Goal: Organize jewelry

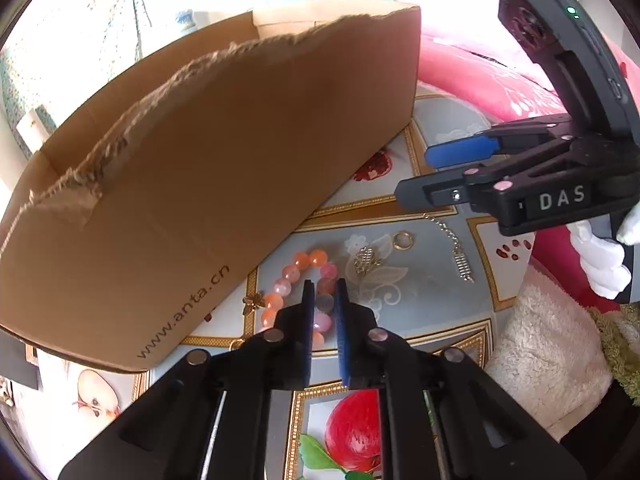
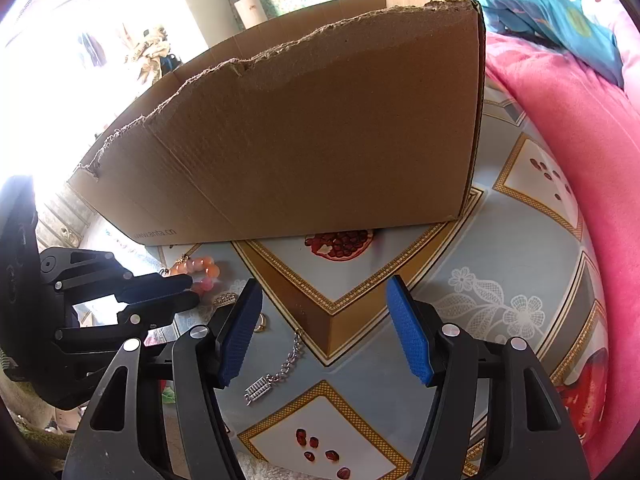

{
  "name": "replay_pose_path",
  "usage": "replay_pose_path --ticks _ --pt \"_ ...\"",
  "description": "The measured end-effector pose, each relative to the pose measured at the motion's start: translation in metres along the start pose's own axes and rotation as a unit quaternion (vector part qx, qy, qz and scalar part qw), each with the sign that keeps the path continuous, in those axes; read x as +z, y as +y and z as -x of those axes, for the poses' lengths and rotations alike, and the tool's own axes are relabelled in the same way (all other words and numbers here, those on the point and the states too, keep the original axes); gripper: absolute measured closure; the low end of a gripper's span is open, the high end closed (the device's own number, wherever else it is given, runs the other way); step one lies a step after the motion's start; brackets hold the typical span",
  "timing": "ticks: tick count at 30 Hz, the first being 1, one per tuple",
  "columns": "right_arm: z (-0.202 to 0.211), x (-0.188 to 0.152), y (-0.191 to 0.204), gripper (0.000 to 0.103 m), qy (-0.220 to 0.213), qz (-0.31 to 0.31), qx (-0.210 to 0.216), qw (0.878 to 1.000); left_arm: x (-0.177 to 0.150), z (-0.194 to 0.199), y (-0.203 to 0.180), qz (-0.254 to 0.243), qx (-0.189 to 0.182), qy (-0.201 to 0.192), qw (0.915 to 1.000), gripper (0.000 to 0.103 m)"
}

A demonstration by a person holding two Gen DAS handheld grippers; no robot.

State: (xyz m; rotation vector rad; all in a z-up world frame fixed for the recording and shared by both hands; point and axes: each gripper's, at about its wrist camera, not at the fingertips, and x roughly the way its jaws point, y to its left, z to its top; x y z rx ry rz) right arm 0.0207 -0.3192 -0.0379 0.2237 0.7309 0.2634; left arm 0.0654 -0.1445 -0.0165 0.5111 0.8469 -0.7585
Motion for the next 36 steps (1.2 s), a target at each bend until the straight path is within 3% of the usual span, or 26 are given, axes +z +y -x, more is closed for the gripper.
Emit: replay_pose_path --ticks 9,16,26,30,33,36 --pt "0.0 0.0 -0.001 0.042 0.0 0.001 0.0 1.0 0.008 0.049 0.018 0.037 0.014 -0.067 0.997 0.094" --pt "-0.002 0.0 0.002 0.042 -0.003 0.001 -0.004 1.0 -0.006 0.095 0.055 0.148 -0.017 -0.116 0.982 0.094" --pt "-0.006 -0.004 0.01 0.042 -0.002 0.008 -0.012 1.0 -0.059 0.079 0.091 0.257 -0.008 -0.066 0.9642 0.093" --pt "-0.007 -0.003 0.014 0.042 -0.002 0.007 -0.015 1.0 -0.068 0.075 0.096 0.267 0.012 -0.063 0.9617 0.093" --pt "-0.006 -0.001 0.014 0.042 -0.003 0.001 -0.014 1.0 -0.071 0.076 0.098 0.268 0.03 -0.064 0.9609 0.082" --pt "-0.002 0.0 0.012 0.042 -0.008 -0.001 -0.031 0.999 -0.073 0.082 0.098 0.263 0.037 -0.081 0.9607 0.078"
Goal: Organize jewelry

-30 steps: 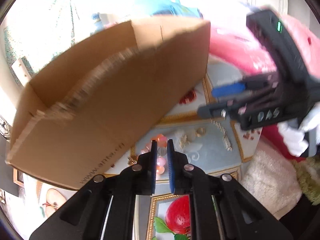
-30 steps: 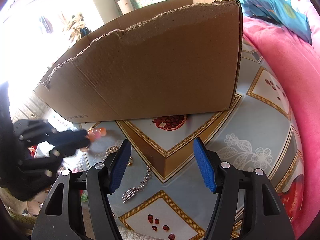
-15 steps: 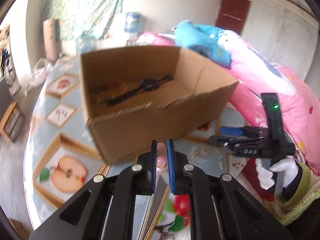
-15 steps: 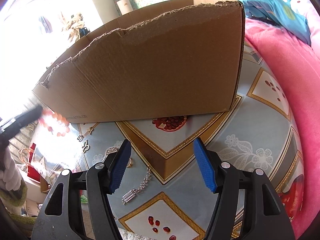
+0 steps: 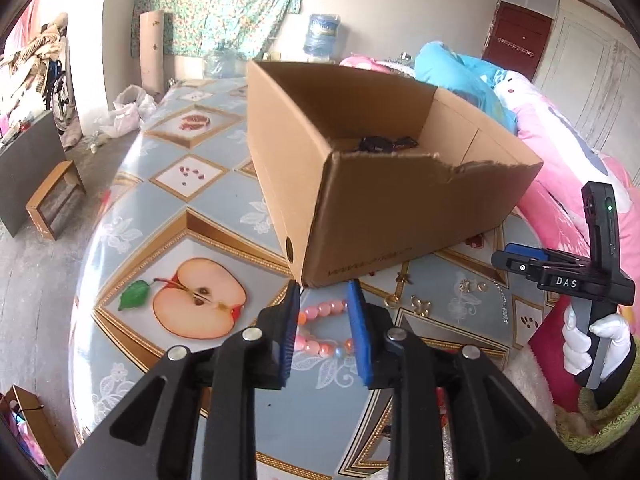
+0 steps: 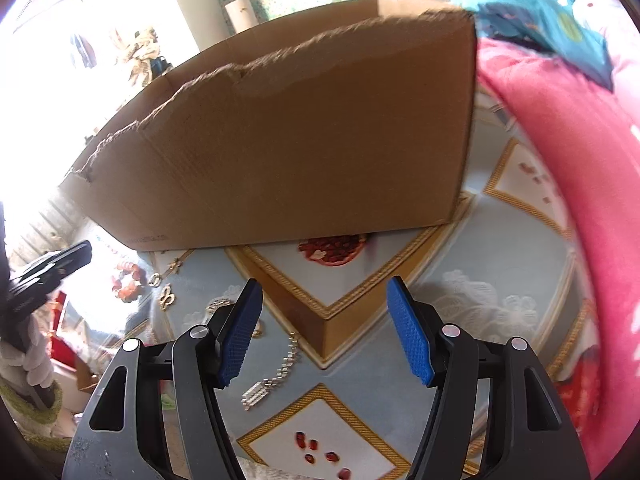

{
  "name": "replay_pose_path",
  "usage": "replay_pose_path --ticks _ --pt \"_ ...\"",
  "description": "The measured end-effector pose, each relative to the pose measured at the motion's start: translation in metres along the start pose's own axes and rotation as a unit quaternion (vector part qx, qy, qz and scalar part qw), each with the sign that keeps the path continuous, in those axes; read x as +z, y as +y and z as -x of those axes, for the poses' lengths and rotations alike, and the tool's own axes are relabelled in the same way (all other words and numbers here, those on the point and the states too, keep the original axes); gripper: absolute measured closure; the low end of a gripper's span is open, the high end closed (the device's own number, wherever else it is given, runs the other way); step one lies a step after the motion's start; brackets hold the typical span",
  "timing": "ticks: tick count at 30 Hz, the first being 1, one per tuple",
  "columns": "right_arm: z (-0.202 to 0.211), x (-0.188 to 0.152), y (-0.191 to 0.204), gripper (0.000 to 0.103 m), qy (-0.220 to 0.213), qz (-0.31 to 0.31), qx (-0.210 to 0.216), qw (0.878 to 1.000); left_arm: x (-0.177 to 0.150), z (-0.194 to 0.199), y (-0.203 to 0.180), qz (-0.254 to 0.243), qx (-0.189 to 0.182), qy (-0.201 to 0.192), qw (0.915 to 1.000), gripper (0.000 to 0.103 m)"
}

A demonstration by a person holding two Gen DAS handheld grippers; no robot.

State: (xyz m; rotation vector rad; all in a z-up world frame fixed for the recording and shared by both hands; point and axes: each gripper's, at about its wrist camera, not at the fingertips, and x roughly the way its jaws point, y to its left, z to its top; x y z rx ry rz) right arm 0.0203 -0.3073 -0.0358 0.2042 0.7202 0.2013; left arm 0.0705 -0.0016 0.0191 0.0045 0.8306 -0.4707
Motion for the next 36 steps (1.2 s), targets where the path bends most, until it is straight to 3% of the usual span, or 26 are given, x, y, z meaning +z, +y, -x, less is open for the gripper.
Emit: replay_pose_path --ticks 2,6,11,19,31,36 --pt "0.001 0.001 -0.002 0.042 -0.001 0.002 -0.013 1.0 -0.001 0.001 -0.002 0.002 -0.009 -0.007 0.9999 0.073" --pt "-0.006 0.006 -0.004 0.041 0.008 0.004 -0.043 0.999 -0.006 -0.009 -0.007 0.006 -0.023 0.005 0.9997 0.072" --pt "-0.018 0.014 0.005 0.028 0.028 0.029 -0.067 0.997 -0.01 -0.016 -0.024 -0.002 -0.045 0.014 0.9989 0.072" --pt "-0.028 0.025 0.006 0.008 0.05 0.021 -0.025 0.998 -0.018 -0.017 -0.046 -0.033 -0.052 0.019 0.9979 0.068" --pt "-0.015 0.023 -0.029 0.008 0.02 -0.04 0.063 0.997 -0.023 -0.021 -0.063 -0.043 -0.054 0.023 0.9974 0.066" --pt "0.012 0.014 -0.034 0.02 -0.012 -0.041 0.069 0.997 -0.028 -0.025 -0.072 -0.058 -0.045 0.03 0.9969 0.065"
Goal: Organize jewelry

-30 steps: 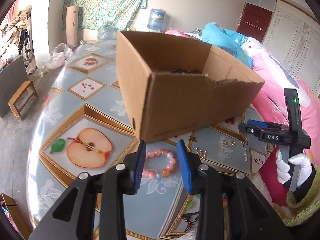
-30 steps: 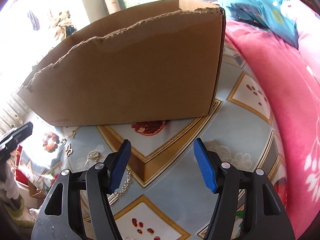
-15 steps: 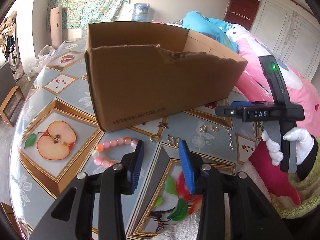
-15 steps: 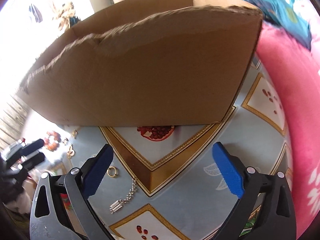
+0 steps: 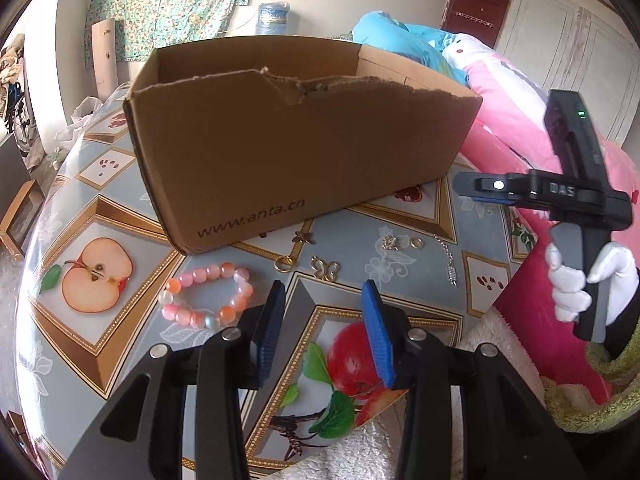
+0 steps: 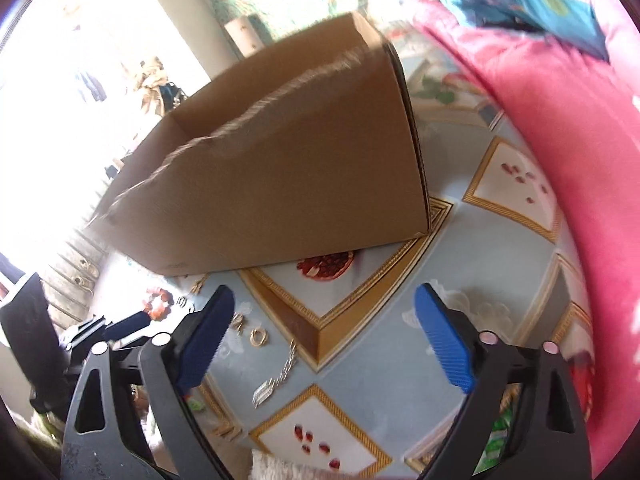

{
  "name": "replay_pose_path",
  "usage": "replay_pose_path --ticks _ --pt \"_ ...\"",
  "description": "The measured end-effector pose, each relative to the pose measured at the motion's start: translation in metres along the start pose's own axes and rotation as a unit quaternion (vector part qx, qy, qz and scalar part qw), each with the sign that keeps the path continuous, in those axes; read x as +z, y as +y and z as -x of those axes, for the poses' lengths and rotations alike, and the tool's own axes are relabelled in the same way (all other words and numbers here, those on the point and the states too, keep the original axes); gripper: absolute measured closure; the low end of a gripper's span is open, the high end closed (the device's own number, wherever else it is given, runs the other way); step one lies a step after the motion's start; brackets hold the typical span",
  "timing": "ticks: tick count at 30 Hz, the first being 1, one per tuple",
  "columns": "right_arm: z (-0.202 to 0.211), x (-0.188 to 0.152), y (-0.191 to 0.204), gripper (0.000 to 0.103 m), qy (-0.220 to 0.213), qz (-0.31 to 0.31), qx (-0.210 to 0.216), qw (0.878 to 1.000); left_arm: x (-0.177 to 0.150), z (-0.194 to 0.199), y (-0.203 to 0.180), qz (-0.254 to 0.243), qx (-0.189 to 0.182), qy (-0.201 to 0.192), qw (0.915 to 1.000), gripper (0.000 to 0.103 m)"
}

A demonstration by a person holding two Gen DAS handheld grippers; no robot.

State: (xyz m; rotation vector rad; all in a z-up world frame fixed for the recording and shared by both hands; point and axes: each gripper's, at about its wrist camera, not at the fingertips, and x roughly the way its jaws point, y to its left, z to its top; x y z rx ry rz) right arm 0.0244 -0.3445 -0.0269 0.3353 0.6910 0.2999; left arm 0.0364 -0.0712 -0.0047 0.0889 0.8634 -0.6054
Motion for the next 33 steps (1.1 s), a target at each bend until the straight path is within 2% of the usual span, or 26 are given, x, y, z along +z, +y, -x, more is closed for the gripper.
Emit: replay_pose_path --ticks 2,4,6,8,9,12,22,26,33 --pt "0.01 -0.008 0.005 0.027 -0.006 0.013 0.001 1.0 0.0 -0.003 -0.003 -0.007 0.004 0.002 1.0 0.064" --pt "0.015 -0.02 0.013 0.032 0.003 0.026 0.006 1.0 0.0 -0.007 -0.005 -0.01 0.005 0.005 0.9999 0.064" --pt "0.015 -0.027 0.019 0.04 0.013 0.037 0.011 0.999 0.0 -0.009 -0.006 -0.01 0.004 0.008 0.9999 0.064" --pt "0.014 -0.04 0.026 0.044 0.024 0.05 0.013 0.998 0.0 -0.011 -0.007 -0.011 0.005 0.01 0.9999 0.064" --pt "0.01 -0.045 0.031 0.049 0.033 0.055 0.012 0.998 0.0 -0.011 -0.008 -0.012 0.006 0.011 0.9998 0.064" --pt "-0.006 -0.054 0.043 0.053 0.054 0.059 0.003 0.997 0.0 -0.012 -0.011 -0.016 0.008 0.013 0.9998 0.064" --pt "-0.022 -0.06 0.071 0.08 0.041 0.157 -0.078 0.984 0.001 -0.016 -0.015 -0.018 0.007 0.015 0.9997 0.064" --pt "-0.024 -0.057 0.069 0.101 0.039 0.159 -0.093 0.982 0.0 -0.016 -0.015 -0.018 0.005 0.014 0.9997 0.064" --pt "-0.008 -0.044 0.047 0.103 0.03 0.119 -0.075 0.99 0.0 -0.017 -0.018 -0.023 0.003 0.01 0.9997 0.064"
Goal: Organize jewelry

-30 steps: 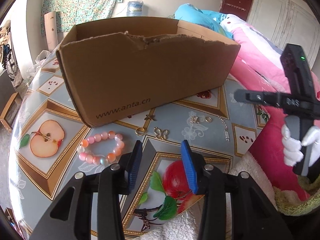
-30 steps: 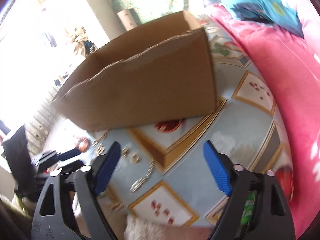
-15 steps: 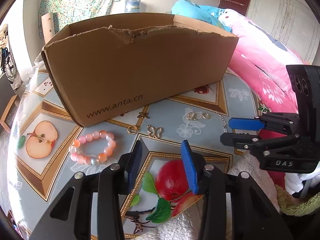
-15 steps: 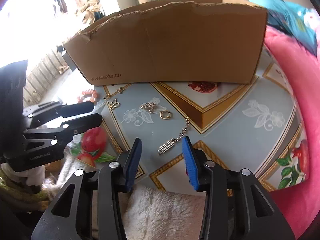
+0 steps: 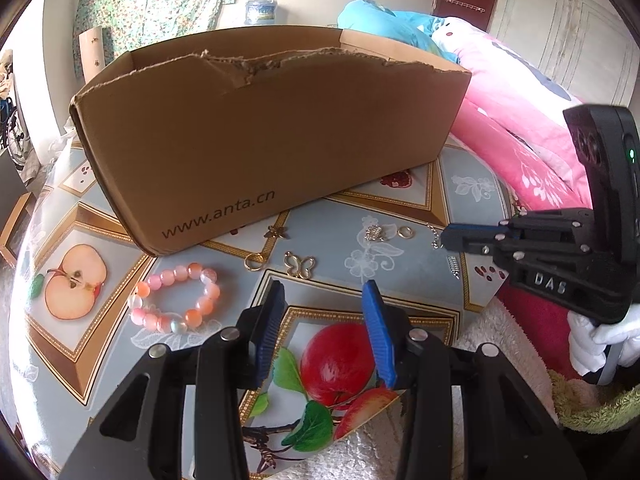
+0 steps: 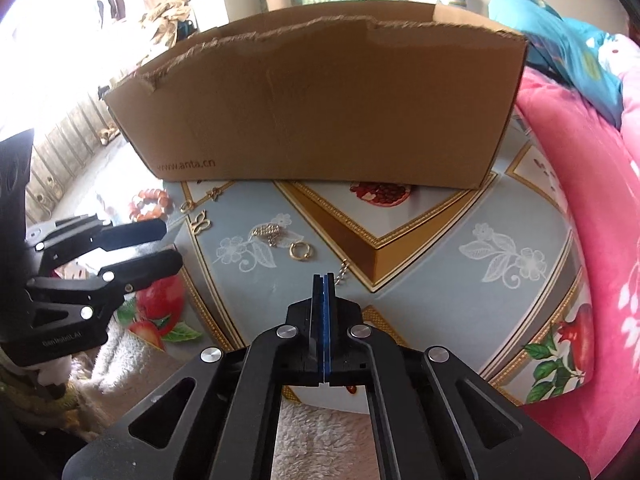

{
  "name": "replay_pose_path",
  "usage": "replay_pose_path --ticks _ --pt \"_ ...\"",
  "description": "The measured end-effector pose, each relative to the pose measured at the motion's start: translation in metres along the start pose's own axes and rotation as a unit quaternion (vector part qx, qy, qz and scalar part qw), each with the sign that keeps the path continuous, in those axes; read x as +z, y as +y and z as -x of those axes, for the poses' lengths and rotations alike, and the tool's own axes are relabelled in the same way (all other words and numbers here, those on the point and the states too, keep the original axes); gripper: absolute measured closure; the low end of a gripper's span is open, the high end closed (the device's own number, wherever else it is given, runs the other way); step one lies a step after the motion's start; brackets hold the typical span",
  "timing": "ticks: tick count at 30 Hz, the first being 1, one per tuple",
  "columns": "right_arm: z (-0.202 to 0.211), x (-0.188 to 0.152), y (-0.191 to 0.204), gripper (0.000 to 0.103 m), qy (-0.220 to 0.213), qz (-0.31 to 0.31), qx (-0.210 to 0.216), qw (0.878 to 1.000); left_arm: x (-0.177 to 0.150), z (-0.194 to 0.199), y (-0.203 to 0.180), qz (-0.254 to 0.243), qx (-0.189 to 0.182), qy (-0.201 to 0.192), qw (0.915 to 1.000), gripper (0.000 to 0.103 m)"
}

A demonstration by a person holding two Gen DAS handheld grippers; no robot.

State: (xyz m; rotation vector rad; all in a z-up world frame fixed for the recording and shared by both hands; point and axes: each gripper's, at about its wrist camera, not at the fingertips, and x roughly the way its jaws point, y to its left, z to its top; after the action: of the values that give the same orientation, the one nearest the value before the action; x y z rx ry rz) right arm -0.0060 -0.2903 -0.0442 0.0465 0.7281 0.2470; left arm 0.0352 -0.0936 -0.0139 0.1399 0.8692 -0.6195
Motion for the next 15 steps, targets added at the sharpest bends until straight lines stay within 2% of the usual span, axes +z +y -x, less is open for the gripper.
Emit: replay_pose_path --ticks 8,15 --pt "0.015 0.01 -0.021 0.103 -0.027 -0.028 -0.001 0.999 0.004 -0.003 -0.008 -0.009 -0.013 -0.005 0.9999 0.064" --pt "0.026 0.015 -0.026 0.103 -0.043 -0.038 -0.002 0.998 0.013 -0.009 -0.032 -0.047 -0.033 -0.017 0.9982 0.064"
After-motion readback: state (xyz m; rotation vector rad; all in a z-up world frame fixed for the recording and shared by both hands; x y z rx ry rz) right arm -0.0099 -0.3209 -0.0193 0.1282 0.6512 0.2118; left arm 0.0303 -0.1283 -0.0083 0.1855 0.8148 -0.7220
